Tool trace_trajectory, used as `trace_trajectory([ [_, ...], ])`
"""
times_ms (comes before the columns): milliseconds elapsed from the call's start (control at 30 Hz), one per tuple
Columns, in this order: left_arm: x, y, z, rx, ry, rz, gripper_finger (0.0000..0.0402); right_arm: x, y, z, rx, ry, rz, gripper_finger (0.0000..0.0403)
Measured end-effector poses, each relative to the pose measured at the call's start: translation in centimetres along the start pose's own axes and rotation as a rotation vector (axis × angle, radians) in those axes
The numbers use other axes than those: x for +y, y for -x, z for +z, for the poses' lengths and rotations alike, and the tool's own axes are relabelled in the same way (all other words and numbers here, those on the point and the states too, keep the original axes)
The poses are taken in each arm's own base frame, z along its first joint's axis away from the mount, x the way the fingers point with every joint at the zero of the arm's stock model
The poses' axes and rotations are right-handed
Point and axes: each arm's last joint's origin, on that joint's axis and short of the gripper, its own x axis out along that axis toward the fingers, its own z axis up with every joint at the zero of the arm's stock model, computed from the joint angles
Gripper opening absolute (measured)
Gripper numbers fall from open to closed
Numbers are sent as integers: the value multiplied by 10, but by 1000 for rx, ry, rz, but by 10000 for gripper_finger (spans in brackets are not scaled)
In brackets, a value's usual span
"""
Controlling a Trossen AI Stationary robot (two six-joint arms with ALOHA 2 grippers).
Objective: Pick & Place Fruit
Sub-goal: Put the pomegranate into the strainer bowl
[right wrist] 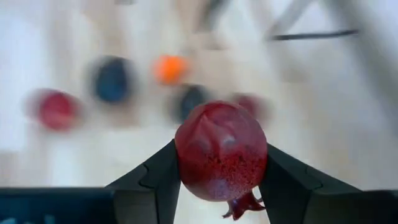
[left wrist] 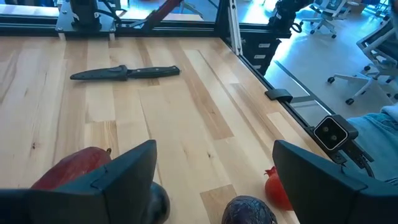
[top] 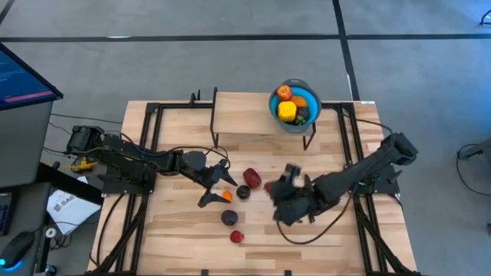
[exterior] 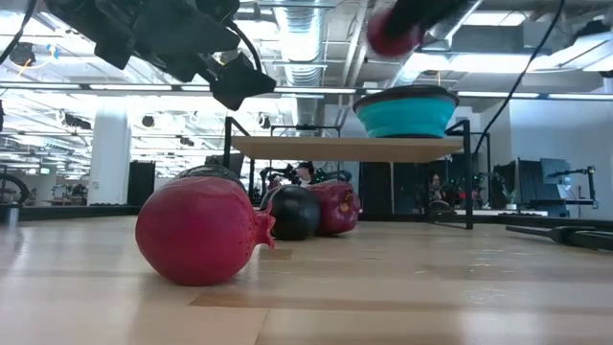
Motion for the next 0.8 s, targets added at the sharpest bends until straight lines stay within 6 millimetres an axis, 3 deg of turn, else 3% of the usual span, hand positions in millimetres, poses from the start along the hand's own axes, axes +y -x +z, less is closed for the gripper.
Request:
trace_trajectory([
  [100,0,0,0,-1,-3,0,314,-38,29,23,65,136,-207,172],
  [233,0,0,0,-2,-4,3,314,-93,35,43,209,314,-370,181],
  [533,0,0,0,-5,-8,4,314,-214,-24,48,611,565,-390,188],
  [667,0,0,1,-6,-9,3,314,-244,-54,41,768,627,-359,189],
  [800,0,0,1,-7,-9,3,314,-257,-80,35,872,697,-310,196],
])
